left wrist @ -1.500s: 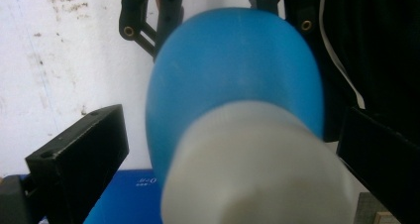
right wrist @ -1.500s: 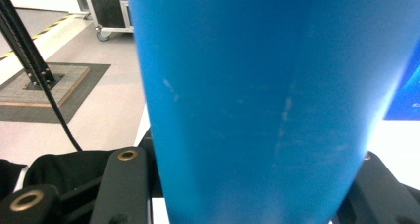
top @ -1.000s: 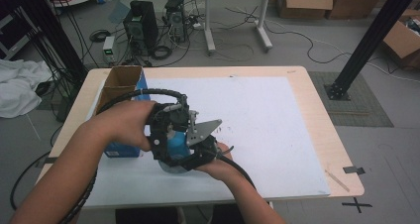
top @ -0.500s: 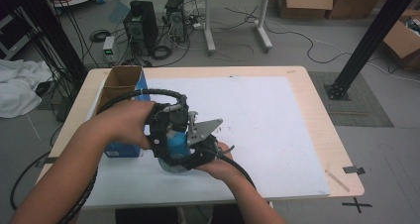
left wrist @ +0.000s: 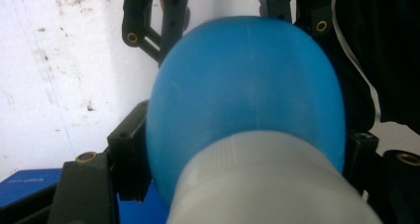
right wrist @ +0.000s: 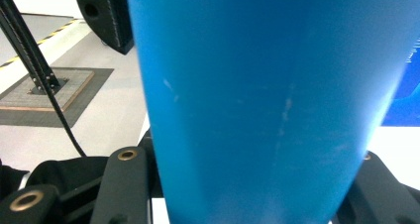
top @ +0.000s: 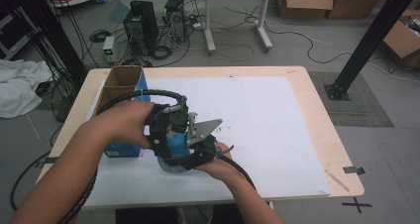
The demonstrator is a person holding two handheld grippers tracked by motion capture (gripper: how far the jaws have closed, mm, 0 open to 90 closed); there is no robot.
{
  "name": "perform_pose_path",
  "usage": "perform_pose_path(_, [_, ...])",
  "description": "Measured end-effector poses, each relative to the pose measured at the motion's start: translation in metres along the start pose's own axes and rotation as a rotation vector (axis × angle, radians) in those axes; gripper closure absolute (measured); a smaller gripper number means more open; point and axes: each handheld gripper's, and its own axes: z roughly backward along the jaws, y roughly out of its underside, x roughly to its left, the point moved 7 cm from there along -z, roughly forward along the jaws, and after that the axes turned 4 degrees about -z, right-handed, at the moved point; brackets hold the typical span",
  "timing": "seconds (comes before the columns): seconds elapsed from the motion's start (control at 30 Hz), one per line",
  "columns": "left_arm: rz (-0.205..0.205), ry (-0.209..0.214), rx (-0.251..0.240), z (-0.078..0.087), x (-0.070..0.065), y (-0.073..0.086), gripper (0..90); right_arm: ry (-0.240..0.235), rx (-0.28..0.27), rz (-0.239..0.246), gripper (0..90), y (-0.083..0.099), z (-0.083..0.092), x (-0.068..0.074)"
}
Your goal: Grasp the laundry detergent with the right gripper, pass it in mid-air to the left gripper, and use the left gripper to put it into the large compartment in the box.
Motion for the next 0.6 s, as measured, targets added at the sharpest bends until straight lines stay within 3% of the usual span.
perform_pose_path(0.6, [-0.001, -0.004, -0.006, 0.0001, -0.0005, -0.0015, 37.4, -0.004, -0.003, -0.006, 47.3, -0.0003, -0.0012, 0.0009])
